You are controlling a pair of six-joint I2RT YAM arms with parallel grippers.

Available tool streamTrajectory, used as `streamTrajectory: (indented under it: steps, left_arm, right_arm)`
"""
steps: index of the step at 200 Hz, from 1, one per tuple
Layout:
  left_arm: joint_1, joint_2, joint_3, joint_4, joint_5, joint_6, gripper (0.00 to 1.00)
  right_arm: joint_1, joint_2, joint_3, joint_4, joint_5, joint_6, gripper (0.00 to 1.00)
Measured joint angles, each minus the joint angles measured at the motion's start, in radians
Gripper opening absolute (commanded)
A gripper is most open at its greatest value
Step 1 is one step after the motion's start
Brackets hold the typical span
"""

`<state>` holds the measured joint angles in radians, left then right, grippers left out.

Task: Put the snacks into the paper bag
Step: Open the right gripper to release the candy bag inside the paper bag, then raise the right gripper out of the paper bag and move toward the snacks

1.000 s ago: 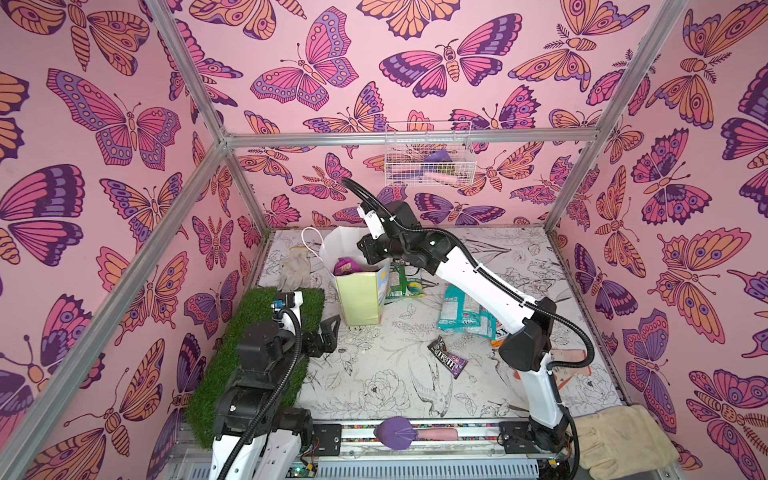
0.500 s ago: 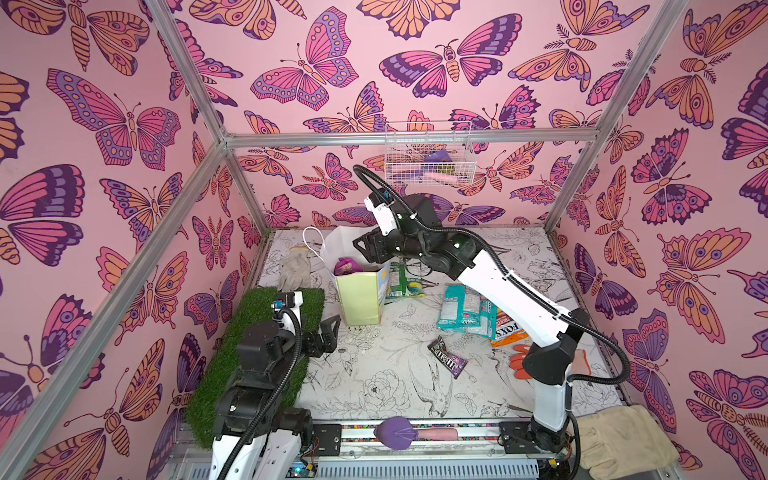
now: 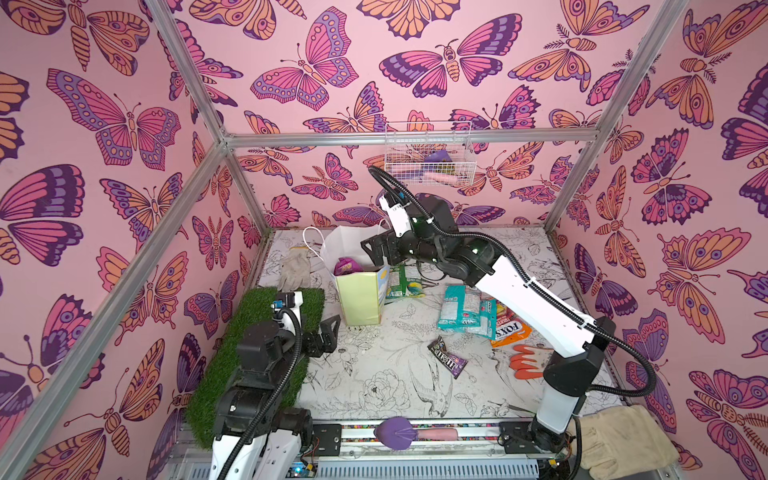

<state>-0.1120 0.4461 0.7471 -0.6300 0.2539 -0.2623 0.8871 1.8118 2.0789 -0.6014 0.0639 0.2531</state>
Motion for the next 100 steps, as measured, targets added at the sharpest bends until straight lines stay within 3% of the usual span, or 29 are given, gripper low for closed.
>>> streamTrajectory:
  steps: [100]
  left_arm:
    - [0.0,0.0,0.0,0.0,0.0,0.0,1.0]
  right_arm:
    - [-0.041,-0.122,-0.23,0.045,0.078,0.013,1.0]
